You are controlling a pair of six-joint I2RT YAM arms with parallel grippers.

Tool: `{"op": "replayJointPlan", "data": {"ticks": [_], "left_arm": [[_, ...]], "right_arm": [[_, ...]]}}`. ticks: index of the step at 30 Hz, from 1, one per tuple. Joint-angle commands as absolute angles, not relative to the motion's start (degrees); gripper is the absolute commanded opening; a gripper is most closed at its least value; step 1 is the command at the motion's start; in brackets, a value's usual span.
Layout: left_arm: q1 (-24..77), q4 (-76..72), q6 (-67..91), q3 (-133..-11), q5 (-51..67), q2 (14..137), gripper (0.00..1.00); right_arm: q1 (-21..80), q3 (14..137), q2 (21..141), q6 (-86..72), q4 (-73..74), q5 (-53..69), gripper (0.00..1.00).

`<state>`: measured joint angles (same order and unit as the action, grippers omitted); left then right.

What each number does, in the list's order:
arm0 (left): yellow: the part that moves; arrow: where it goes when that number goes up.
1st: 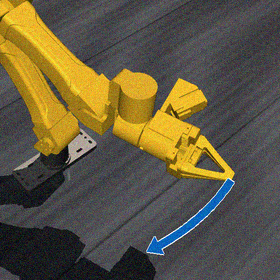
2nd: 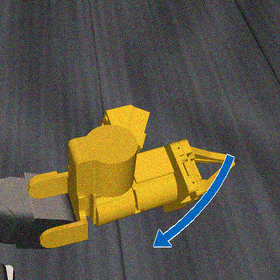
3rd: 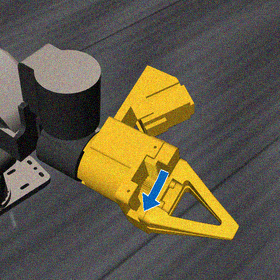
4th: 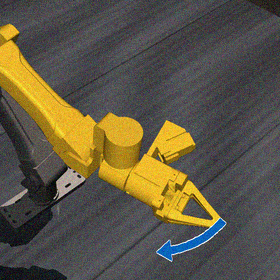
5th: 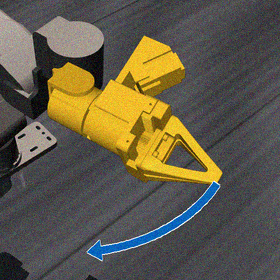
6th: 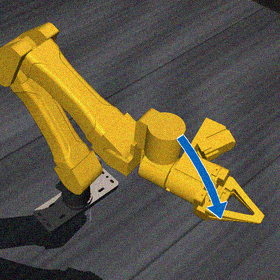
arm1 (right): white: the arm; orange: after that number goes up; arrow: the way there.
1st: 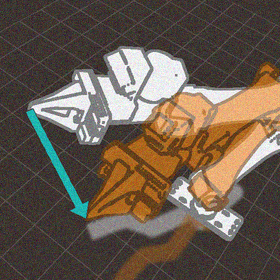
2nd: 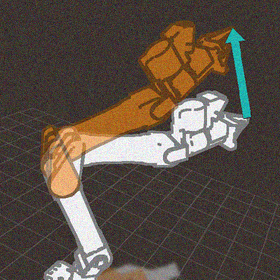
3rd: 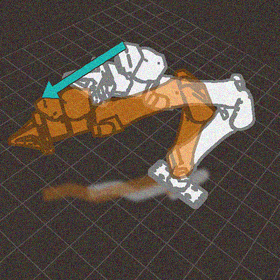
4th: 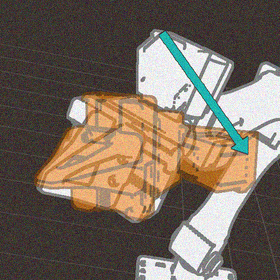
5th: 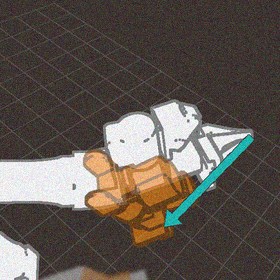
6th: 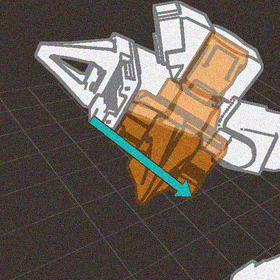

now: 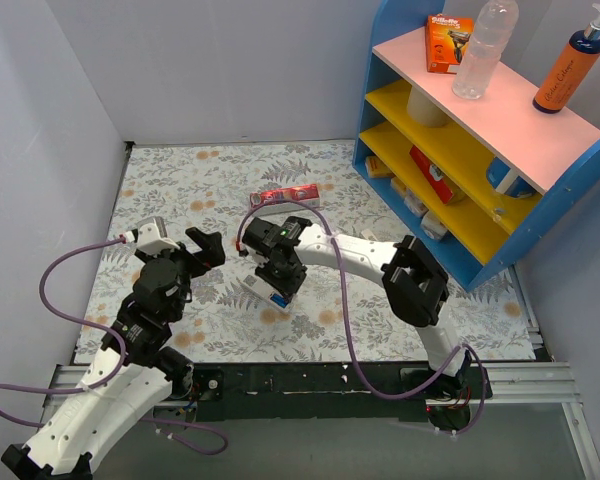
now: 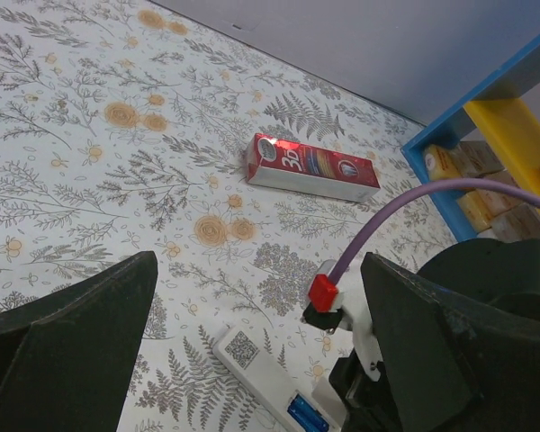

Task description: Load the batteries into the remote control

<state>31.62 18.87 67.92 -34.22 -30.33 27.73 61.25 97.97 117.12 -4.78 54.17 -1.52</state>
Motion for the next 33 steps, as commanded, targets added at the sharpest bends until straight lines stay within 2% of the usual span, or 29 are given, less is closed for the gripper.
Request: {"op": "replayJointPlan", "data": {"ticks": [1, 20, 33], "left_arm": [[31.4, 19.2, 67.7, -34.3, -32.7, 26.8, 0.98], [31.4, 19.2, 68.2, -34.2, -34.4, 25.0, 0.98], [31.4, 19.1, 68.1, -34.0, -33.7, 24.8, 0.98]], "right_arm": [[62.0, 102.0, 119.5, -5.7, 57.5, 1.4, 0.16], [63.1, 103.6, 123.8, -6.2, 58.5, 3.5, 0.16], [63.2, 104.0, 124.4, -6.0, 58.7, 2.0, 0.25]]}}
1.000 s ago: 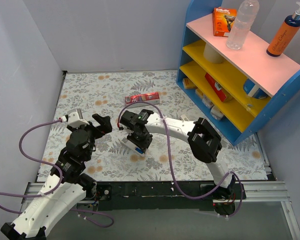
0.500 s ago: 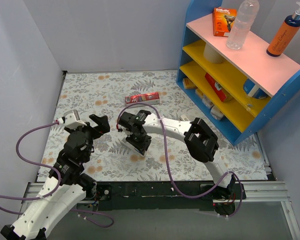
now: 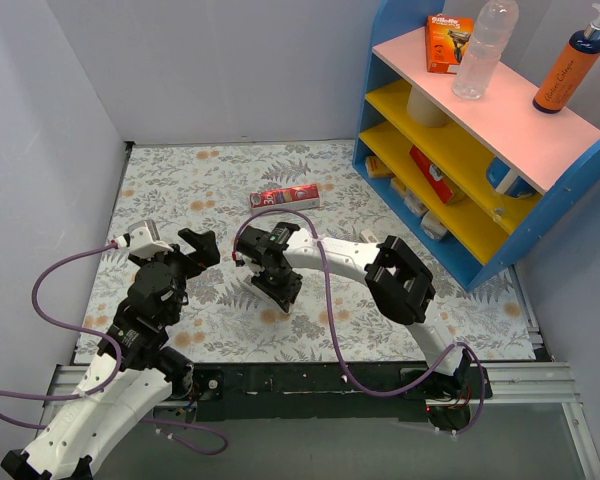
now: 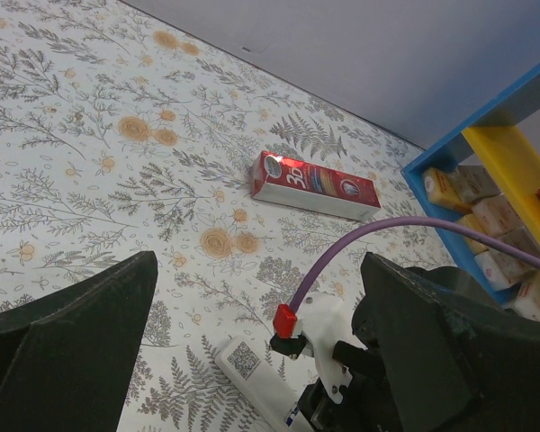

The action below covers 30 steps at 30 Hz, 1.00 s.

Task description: Load the batteries into the remote control

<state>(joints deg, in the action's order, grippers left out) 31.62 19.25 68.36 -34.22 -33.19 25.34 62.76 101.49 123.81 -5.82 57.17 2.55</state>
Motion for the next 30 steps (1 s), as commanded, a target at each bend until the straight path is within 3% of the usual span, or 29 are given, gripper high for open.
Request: {"op": "replayJointPlan", "data": {"ticks": [1, 30], "left_arm": [[31.4, 19.1, 68.1, -34.0, -33.7, 24.9, 0.98], [31.5, 18.8, 67.7, -33.9, -32.7, 24.7, 0.98]], "right_arm": [[63.2, 104.1, 124.5, -6.0, 58.8, 1.9, 0.25], [63.5, 105.3, 125.2, -5.8, 59.9, 2.0, 0.33]]}}
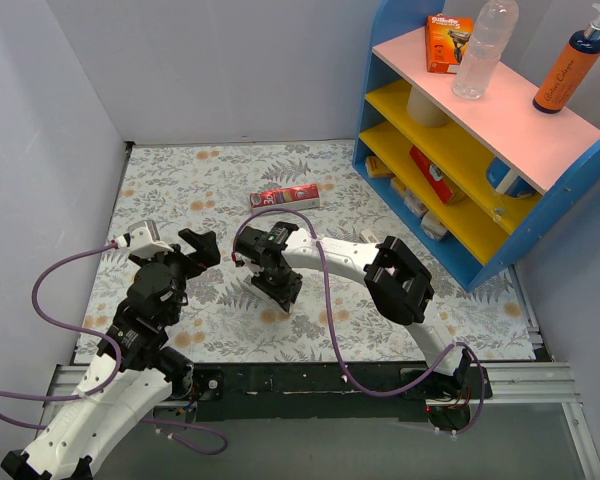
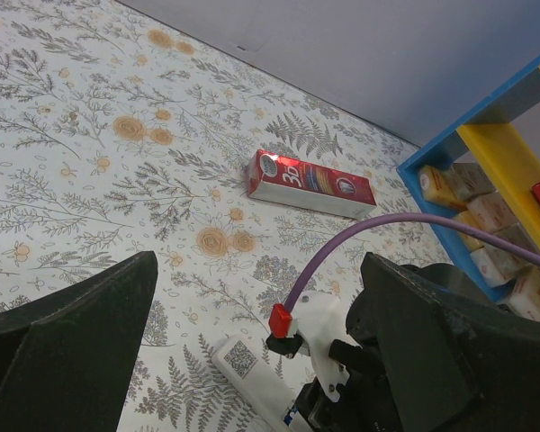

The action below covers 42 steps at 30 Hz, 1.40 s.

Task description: Load the batteries into the remote control

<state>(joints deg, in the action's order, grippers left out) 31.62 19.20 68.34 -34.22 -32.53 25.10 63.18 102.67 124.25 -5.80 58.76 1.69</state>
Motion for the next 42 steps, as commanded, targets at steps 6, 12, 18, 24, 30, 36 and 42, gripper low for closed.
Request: {"op": "replayJointPlan", "data": {"ticks": [6, 12, 18, 24, 30, 36, 42], "left_arm": [[31.4, 18.7, 67.7, -33.9, -32.8, 24.5, 0.98], [31.4, 18.7, 67.7, -33.9, -32.7, 24.5, 0.98], [31.4, 18.8, 67.7, -33.8, -32.7, 24.6, 0.98], [31.4, 18.8, 67.7, -33.9, -32.7, 24.5, 0.98], [31.4, 18.8, 67.7, -33.9, -32.7, 24.7, 0.98], [31.4, 18.7, 67.7, -33.9, -32.6, 24.7, 0.98], [31.4, 18.8, 67.9, -33.8, -32.4, 24.8, 0.98]], "right_arm": [[63.5, 105.3, 125.7, -5.8, 59.5, 2.0, 0.34], [63.5, 105.3, 125.9, -5.9, 59.1, 2.1, 0.37], [63.5, 105.5, 126.0, -5.9, 59.1, 1.8, 0.39], [63.6, 106.3, 125.9, -6.0, 59.3, 1.6, 0.41], [63.6, 107.0, 125.9, -6.0, 59.6, 1.6, 0.42], [63.8, 108.2, 125.1, -6.2, 59.9, 1.1, 0.43], [63.7, 107.1, 122.1, -7.2, 57.7, -2.3, 0.43]]}}
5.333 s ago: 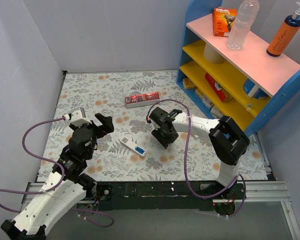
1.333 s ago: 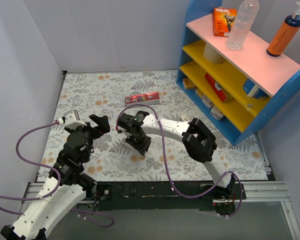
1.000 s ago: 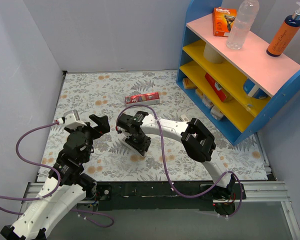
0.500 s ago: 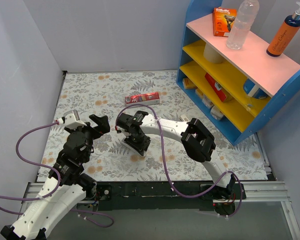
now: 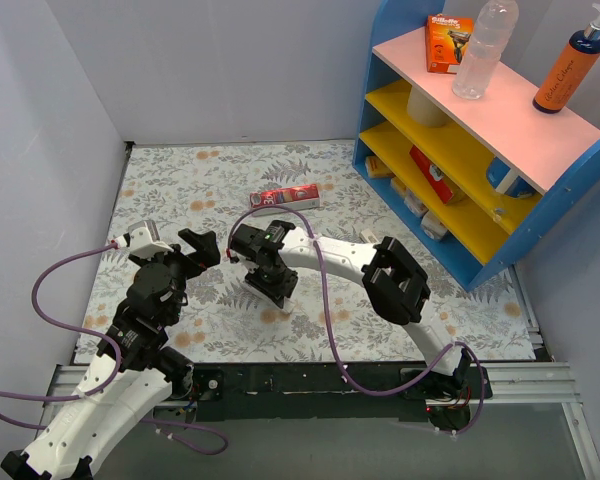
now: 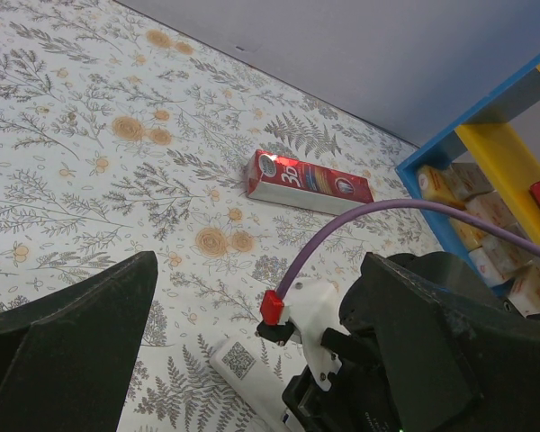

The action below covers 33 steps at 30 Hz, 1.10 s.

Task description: Load the batteries into the remote control

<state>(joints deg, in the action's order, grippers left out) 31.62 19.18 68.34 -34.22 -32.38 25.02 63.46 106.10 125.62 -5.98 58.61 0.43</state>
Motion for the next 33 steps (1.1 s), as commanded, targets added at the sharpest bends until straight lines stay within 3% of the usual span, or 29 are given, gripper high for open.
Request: {"op": "replayJointPlan", "data": {"ticks": [1, 18, 26, 33], "left_arm": [[31.4, 18.8, 67.9, -33.8, -32.3, 24.8, 0.98], [31.4, 22.9, 74.4, -34.0, -21.6, 32.2, 0.98], [31.4, 25.4, 83.5, -31.2, -18.3, 35.0, 0.98], [31.3, 22.7, 88.5, -27.4, -13.5, 39.2, 0.98]], "right_arm": [[63.7, 105.2, 120.4, -7.6, 56.7, -2.5, 0.43], [60.0, 67.7, 97.7, -15.6, 17.1, -0.4, 0.51], [59.8, 58.3, 94.4, -18.0, 1.3, 2.4, 0.51], [59.8, 55.4, 94.2, -17.9, -3.8, 1.7, 0.48]]}}
